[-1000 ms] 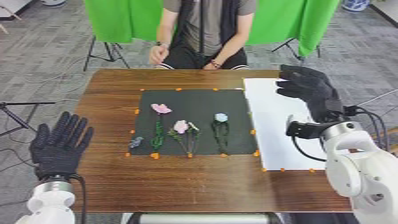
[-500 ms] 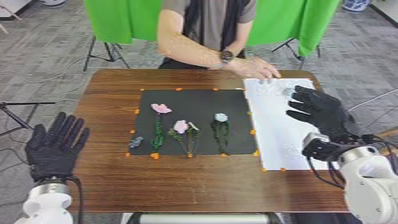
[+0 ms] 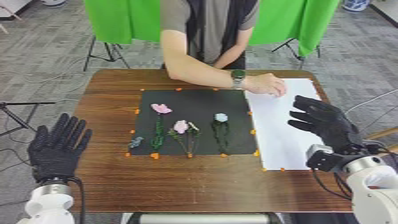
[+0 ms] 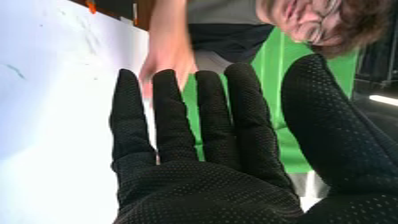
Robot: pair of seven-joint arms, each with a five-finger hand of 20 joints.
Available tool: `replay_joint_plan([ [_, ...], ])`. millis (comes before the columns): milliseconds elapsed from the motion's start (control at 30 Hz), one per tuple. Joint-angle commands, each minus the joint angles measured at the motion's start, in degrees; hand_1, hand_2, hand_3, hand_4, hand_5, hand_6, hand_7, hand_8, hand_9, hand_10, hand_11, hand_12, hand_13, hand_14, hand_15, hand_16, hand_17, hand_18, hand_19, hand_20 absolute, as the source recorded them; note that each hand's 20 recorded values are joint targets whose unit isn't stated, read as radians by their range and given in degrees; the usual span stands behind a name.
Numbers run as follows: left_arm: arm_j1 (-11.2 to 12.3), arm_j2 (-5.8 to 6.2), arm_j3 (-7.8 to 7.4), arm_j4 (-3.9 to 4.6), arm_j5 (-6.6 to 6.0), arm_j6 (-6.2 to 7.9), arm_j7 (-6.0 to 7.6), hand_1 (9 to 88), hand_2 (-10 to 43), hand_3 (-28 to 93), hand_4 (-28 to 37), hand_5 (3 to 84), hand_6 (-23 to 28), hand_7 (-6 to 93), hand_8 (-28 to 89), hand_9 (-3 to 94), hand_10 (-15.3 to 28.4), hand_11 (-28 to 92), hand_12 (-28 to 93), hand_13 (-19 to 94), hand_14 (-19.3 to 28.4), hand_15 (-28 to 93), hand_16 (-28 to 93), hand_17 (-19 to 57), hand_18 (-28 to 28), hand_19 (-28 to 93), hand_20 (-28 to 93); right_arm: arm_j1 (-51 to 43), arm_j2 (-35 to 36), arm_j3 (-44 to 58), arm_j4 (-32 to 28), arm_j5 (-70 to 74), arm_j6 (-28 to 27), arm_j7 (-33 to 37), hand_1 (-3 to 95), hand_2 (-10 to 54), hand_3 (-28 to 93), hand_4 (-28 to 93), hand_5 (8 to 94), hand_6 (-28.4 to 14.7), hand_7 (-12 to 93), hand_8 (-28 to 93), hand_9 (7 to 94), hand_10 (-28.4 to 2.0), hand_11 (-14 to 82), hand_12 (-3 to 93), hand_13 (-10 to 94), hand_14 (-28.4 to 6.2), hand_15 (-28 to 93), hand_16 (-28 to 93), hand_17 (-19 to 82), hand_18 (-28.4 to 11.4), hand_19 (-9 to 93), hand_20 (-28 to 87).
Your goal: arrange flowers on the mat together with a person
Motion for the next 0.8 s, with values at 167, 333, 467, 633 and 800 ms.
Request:
replay_joint_plan([
  [167, 0.71, -0.13, 1.16, 0.51, -1.63, -1.92, -0.4, 24.5, 16.1, 74, -28.3, 49.0, 7.5, 9.4, -10, 42.8, 13.2, 16, 5, 32, 14.0, 26, -7, -4.9, 15.7, 40, 9, -2.28, -0.63, 0.59, -1.12, -1.21, 0.56, 1.57, 36.5, -0.2, 81, -27, 46.0, -0.3, 18, -14, 44.0, -8.1, 6.2, 11.3, 38, -12.2, 11, 18, 17, -16.3, 37, 16],
  [333, 0.64, -1.0, 0.78, 0.43, 1.52, -1.79, -1.89, 24.2, 15.0, 74, -28.3, 48.1, 7.5, 8.9, -10, 42.1, 13.2, 16, 5, 31, 13.9, 26, -7, -5.1, 15.8, 39, 9, -2.13, -0.69, 0.29, -1.17, -2.9, 1.19, 1.39, 38.0, -1.1, 81, -27, 45.8, -0.2, 19, -14, 43.8, -8.0, 6.3, 11.2, 38, -12.1, 12, 18, 17, -16.2, 37, 16],
  [467, 0.4, -0.96, 0.92, 0.32, 1.55, -1.96, -2.27, 24.2, 14.7, 74, -28.3, 48.0, 7.9, 8.4, -10, 42.0, 13.1, 16, 5, 31, 14.0, 25, -7, -5.2, 15.8, 39, 9, -0.7, 0.38, -2.07, -1.03, -3.64, 2.85, 1.7, 40.8, -2.3, 81, -28, 45.4, 0.3, 19, -14, 43.8, -7.8, 6.7, 11.2, 38, -11.7, 12, 18, 17, -16.0, 38, 16],
  [633, 0.33, -0.53, 0.74, 0.23, 1.52, -1.55, -2.17, 24.4, 14.8, 73, -28.3, 47.9, 7.9, 8.2, -9, 41.8, 13.1, 15, 5, 31, 14.0, 25, -7, -5.3, 15.8, 39, 9, 1.34, 1.58, -4.78, -0.64, -4.44, 5.29, 2.22, 41.9, -2.4, 81, -28, 45.1, 0.6, 20, -14, 43.7, -7.7, 6.9, 11.1, 39, -11.5, 12, 17, 17, -15.9, 38, 16],
  [800, 0.62, -0.58, 0.38, 0.14, 1.22, -1.59, -1.82, 24.1, 14.8, 74, -28.3, 47.8, 7.9, 8.3, -9, 41.7, 13.2, 15, 6, 31, 14.2, 25, -7, -5.3, 15.8, 39, 9, 2.32, 2.02, -5.7, -0.48, -5.14, 5.72, 2.06, 44.5, -2.7, 80, -28, 45.0, 1.0, 21, -15, 44.0, -7.3, 7.5, 11.0, 39, -10.9, 12, 17, 18, -15.6, 39, 16],
])
